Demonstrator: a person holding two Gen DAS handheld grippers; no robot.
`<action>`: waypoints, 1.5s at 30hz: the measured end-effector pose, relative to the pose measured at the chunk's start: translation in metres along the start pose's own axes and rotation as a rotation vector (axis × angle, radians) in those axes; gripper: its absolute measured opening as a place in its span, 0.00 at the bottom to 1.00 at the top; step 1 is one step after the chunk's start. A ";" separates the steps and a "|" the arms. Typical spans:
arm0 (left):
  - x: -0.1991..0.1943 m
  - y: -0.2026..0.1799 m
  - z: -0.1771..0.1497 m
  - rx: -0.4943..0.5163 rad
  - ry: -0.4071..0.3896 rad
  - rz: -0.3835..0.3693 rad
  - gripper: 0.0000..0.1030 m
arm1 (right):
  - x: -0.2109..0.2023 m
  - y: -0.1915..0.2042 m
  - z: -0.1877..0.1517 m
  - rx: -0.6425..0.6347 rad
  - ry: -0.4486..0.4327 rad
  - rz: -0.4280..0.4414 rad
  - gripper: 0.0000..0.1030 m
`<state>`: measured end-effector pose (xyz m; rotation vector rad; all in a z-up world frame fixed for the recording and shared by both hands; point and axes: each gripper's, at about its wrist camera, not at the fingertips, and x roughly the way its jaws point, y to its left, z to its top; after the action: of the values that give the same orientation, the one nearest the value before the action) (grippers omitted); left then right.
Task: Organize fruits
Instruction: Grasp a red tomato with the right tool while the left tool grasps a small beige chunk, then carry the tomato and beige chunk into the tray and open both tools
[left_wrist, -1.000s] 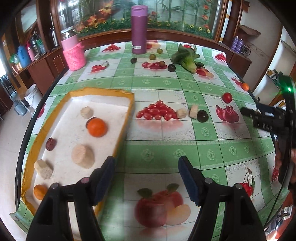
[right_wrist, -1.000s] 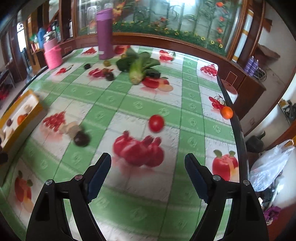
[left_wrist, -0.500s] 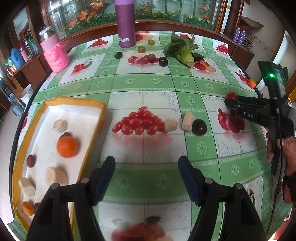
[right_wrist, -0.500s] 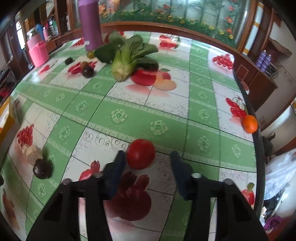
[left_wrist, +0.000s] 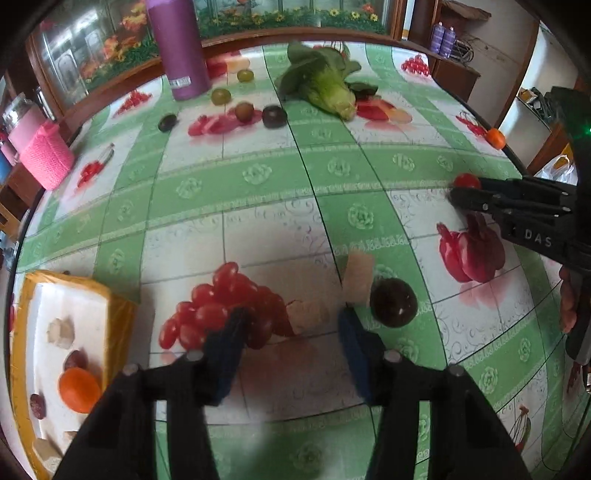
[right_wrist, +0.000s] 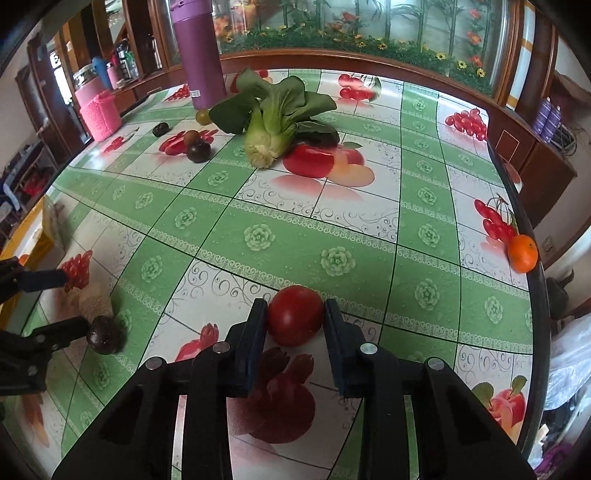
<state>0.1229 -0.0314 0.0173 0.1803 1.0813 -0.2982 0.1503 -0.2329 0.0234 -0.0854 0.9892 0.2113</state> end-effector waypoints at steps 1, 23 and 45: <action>0.001 0.001 0.000 -0.002 -0.007 -0.011 0.38 | 0.000 0.000 0.000 0.001 0.001 0.000 0.28; -0.074 -0.005 -0.060 -0.095 -0.068 -0.169 0.24 | -0.085 0.019 -0.046 0.038 0.003 0.006 0.28; -0.137 0.100 -0.133 -0.275 -0.138 -0.090 0.24 | -0.091 0.166 -0.040 -0.109 0.004 0.149 0.28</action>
<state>-0.0154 0.1220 0.0772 -0.1329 0.9830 -0.2361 0.0333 -0.0899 0.0819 -0.1116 0.9881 0.4016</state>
